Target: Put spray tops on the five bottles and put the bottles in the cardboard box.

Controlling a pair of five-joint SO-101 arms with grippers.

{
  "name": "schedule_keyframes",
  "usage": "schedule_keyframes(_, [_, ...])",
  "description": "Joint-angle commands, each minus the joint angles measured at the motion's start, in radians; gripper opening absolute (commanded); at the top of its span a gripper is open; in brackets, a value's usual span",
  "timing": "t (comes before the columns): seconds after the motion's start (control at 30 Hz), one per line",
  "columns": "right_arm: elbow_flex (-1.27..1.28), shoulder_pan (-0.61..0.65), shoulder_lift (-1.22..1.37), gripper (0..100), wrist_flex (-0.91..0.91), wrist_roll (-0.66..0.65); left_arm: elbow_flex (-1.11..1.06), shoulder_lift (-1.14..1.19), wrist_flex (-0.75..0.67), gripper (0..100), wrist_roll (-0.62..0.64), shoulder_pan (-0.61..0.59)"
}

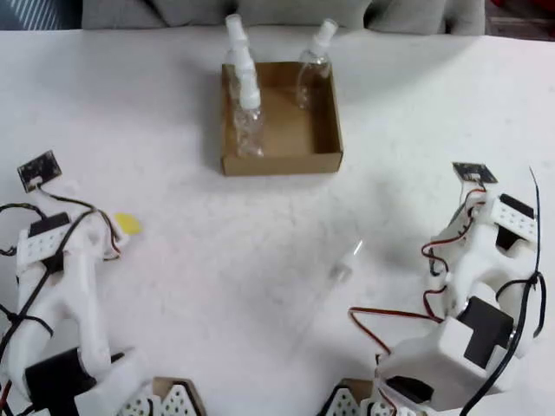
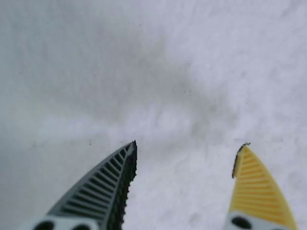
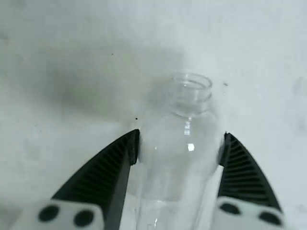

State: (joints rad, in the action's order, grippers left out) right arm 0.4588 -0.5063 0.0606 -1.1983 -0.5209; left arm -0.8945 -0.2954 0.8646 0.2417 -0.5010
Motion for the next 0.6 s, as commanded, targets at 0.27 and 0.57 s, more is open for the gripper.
schedule_keyframes(0.27, [-0.132, 0.013, -0.008, 27.0, -0.102, 0.069, 0.009, -0.047, -0.023, 32, -0.011, 0.013])
schedule_keyframes(0.57, [-0.126, 0.015, -0.002, 26.9, -0.087, 0.074, 0.009, -0.047, -0.023, 32, -0.011, 0.013])
